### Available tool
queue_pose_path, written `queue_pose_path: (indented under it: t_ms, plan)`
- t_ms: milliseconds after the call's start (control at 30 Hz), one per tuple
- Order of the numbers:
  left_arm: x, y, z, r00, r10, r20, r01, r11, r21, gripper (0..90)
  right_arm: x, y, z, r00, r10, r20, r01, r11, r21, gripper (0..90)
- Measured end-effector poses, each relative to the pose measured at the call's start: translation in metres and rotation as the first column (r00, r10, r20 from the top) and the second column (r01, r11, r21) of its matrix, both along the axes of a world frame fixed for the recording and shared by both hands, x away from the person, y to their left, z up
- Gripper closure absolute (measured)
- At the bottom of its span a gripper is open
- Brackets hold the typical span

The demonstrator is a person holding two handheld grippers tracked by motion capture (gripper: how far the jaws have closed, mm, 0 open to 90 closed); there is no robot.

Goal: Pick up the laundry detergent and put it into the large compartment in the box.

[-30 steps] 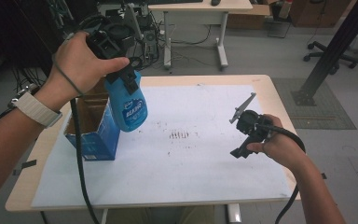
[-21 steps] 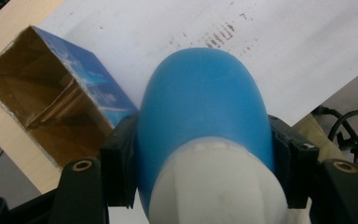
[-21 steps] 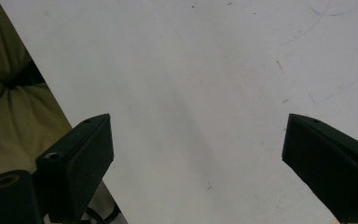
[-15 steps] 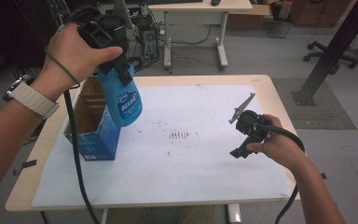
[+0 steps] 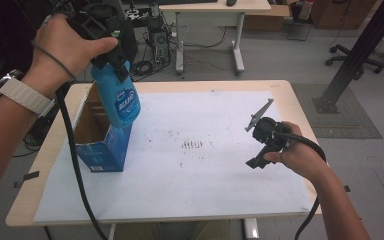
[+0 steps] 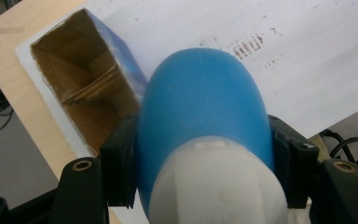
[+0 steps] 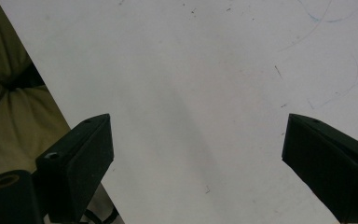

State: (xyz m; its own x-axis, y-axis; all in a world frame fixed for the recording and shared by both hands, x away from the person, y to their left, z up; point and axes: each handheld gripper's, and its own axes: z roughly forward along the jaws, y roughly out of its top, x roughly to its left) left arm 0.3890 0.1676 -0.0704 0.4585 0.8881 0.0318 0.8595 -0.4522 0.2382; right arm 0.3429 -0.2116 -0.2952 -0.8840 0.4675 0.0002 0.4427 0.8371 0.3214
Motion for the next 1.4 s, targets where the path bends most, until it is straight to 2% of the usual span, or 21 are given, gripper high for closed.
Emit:
queue_pose_path:
  t_ms: [200, 567, 933, 1400]
  plan:
    - [0.004, 0.008, 0.003, 0.9991, 0.043, 0.0, -0.043, 0.999, -0.013, 37.4, 0.0, 0.001, -0.001, 1.0, 0.004, -0.002, -0.004, 1.0, -0.002, 8.9]
    - [0.011, 0.023, 0.008, 0.9929, 0.118, -0.009, -0.118, 0.9929, -0.007, 37.4, 0.0, 0.0, -0.002, 1.0, 0.002, -0.002, -0.002, 1.0, -0.001, 8.9]
    - [0.017, 0.041, 0.01, 0.9795, 0.2, -0.027, -0.2, 0.9798, -0.007, 37.4, 0.002, 0.002, -0.002, 0.9999, 0.011, -0.001, -0.011, 0.9999, 0.0, 8.9]
    - [0.021, 0.057, 0.012, 0.9598, 0.28, -0.021, -0.28, 0.9599, -0.009, 37.4, 0.002, 0.001, -0.002, 1.0, 0.006, -0.002, -0.006, 1.0, 0.002, 8.9]
